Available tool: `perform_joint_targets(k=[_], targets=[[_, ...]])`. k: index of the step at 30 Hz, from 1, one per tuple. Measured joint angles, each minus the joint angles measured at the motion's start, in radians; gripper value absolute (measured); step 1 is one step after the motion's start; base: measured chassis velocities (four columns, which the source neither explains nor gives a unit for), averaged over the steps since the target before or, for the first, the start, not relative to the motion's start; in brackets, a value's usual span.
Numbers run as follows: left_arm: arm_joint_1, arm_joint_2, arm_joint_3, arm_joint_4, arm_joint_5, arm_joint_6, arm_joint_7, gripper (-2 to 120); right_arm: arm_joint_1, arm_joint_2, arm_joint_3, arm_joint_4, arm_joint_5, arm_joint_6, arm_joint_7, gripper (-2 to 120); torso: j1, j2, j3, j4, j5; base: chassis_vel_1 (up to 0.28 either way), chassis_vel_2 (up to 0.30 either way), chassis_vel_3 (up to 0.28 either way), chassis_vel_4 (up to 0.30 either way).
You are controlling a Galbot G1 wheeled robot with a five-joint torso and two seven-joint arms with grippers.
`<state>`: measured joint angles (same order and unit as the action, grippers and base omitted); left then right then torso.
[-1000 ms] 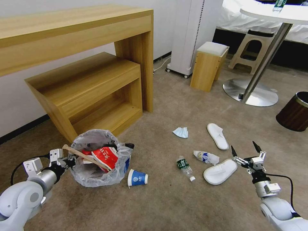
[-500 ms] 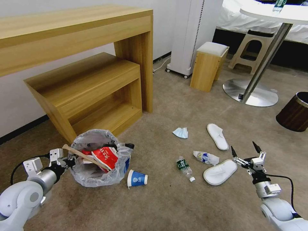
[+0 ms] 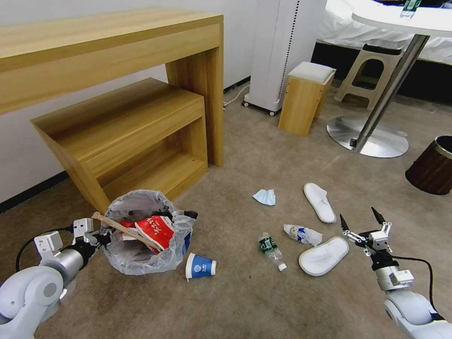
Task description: Pick up the trash bin and place the garbage on the floor into it.
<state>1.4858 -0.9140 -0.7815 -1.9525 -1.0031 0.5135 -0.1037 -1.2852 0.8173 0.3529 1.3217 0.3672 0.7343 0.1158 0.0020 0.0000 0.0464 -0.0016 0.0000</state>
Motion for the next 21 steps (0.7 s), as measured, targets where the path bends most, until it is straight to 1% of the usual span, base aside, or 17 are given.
perform_joint_targets(k=[8, 17, 20, 21], targets=[[0.002, -0.005, 0.002, 0.001, 0.006, -0.001, 0.001, 0, -0.001, 0.006, -0.003, -0.009, 0.000, 0.009, -0.001, 100, 0.000, 0.000, 0.000, -0.0002, -0.0001, -0.077, 0.069, 0.075, -0.076], [0.000, -0.002, 0.004, 0.003, 0.005, 0.000, 0.001, 0, 0.004, 0.008, -0.006, -0.014, 0.000, 0.033, -0.015, 100, 0.000, 0.000, 0.000, 0.0000, -0.0001, -0.010, 0.007, 0.004, -0.013], [0.002, 0.007, 0.004, 0.000, 0.000, 0.016, -0.002, 0, 0.008, 0.008, -0.013, -0.018, 0.001, 0.046, -0.021, 100, 0.000, 0.000, 0.000, -0.0003, 0.0000, 0.000, 0.000, 0.000, 0.000], [0.002, 0.010, 0.002, -0.005, -0.008, 0.038, -0.011, 0, 0.013, 0.008, -0.017, -0.019, 0.002, 0.052, -0.025, 100, 0.000, 0.000, 0.000, -0.0002, 0.0000, 0.000, 0.000, 0.000, 0.000]])
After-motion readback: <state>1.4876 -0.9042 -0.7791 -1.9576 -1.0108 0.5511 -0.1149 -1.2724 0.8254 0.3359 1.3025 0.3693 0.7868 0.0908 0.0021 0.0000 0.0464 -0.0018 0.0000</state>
